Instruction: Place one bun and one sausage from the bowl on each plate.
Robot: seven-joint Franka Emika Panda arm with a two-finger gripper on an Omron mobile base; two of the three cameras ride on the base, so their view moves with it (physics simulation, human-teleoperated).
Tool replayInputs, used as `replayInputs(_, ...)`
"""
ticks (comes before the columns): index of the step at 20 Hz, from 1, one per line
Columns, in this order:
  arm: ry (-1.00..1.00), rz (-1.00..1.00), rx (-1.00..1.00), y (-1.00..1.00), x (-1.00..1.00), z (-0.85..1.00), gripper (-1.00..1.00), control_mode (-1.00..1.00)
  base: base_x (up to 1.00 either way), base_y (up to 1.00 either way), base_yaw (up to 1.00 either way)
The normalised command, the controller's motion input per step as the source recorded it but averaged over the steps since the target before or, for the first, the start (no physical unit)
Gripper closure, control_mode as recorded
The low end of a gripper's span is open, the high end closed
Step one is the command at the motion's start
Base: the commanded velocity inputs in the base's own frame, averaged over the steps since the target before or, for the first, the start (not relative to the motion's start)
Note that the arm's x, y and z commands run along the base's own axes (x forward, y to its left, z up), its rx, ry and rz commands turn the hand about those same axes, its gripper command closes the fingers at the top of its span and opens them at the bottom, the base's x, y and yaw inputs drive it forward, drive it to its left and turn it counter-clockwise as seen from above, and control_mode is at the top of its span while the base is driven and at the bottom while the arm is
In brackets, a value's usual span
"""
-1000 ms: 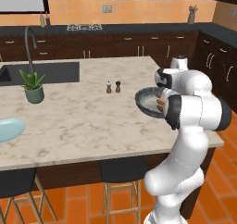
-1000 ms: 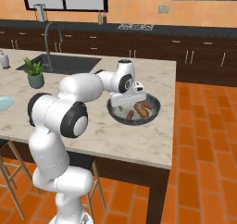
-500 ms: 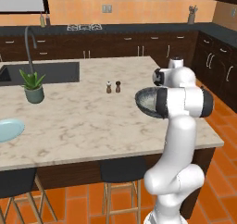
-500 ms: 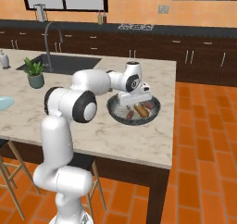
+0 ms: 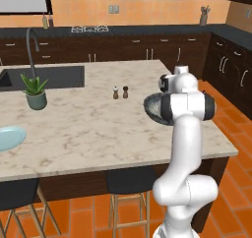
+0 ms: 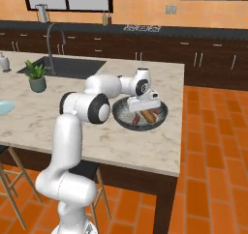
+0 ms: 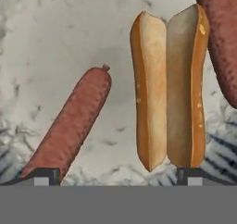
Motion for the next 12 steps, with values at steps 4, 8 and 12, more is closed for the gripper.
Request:
replayInputs(4, 0.00, 0.00, 0.00, -0.26, 0.35, -0.22, -1.00, -1.00, 0.00, 0.00, 0.00)
replayInputs(8, -0.01, 0.03, 0.00, -0.10, 0.20, -0.34, -1.00, -1.00, 0.00, 0.00, 0.00)
replayInputs(12, 0.01, 0.05, 0.00, 0.00, 0.01, -0.31, -1.00, -1.00, 0.00, 0.00, 0.00)
